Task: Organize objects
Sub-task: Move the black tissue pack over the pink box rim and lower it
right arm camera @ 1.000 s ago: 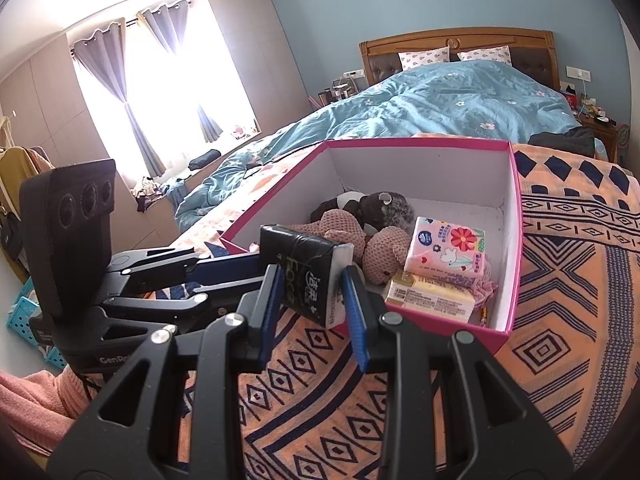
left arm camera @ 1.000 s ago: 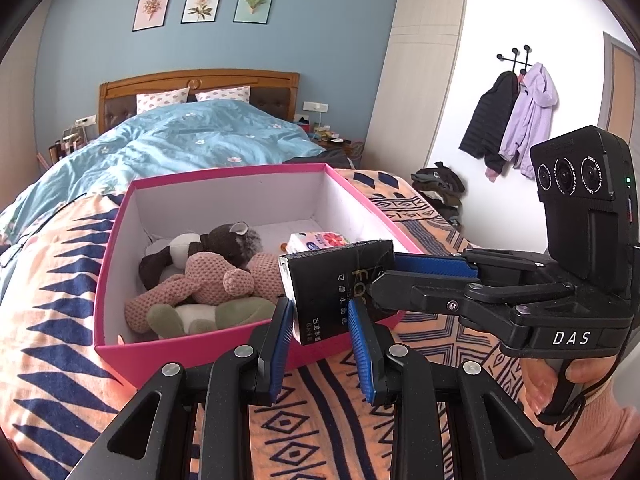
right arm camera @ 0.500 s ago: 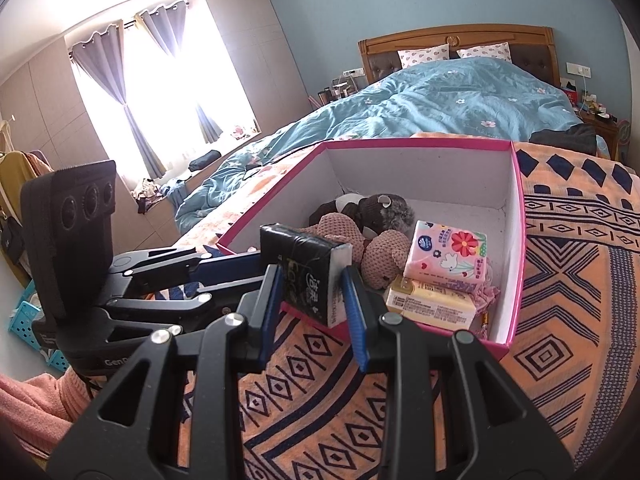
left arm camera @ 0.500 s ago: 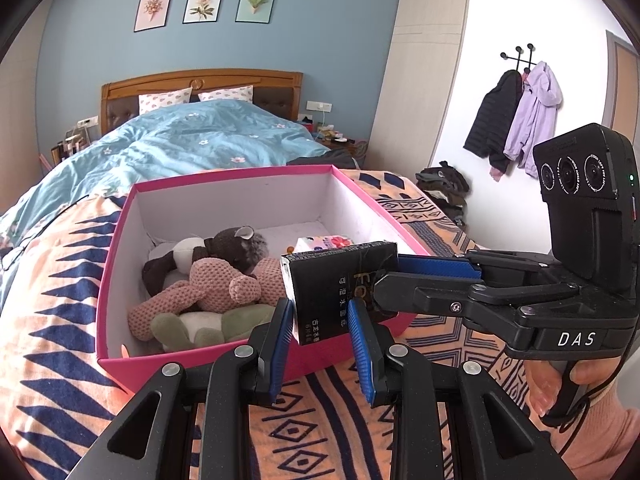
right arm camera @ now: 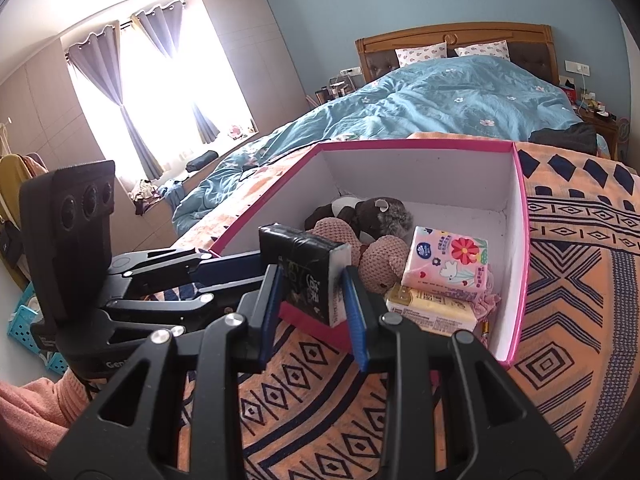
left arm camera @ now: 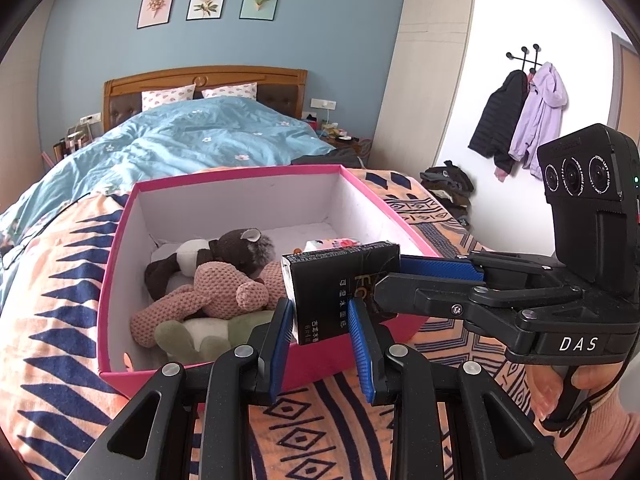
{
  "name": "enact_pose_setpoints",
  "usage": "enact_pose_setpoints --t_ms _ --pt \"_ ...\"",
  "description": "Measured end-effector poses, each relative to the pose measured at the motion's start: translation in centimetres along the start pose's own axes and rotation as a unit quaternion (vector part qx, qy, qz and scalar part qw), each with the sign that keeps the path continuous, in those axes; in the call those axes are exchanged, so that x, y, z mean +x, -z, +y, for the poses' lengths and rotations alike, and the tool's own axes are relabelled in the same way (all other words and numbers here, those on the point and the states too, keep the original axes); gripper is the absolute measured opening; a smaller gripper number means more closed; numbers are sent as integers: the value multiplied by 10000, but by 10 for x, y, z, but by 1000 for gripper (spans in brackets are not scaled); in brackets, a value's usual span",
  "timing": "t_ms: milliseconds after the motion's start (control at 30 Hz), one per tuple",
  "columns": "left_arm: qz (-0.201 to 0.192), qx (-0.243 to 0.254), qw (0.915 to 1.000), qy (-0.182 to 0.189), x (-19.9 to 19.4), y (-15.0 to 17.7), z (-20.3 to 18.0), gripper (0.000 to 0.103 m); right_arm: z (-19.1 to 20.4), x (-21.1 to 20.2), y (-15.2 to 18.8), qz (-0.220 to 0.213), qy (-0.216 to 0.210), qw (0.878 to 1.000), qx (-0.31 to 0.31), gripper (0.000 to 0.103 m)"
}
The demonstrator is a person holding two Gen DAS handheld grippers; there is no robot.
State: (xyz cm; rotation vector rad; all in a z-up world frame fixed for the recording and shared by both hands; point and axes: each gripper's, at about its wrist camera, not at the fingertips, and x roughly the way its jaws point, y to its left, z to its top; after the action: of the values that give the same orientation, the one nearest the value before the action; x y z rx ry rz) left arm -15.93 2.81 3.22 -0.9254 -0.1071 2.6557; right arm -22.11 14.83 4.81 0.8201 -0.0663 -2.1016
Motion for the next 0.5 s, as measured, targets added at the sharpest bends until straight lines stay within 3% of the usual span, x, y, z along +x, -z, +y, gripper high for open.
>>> enact_pose_setpoints --t_ms 500 --pt "68 -48 10000 -28 8 -2 8 28 -7 13 -4 73 4 9999 115 34"
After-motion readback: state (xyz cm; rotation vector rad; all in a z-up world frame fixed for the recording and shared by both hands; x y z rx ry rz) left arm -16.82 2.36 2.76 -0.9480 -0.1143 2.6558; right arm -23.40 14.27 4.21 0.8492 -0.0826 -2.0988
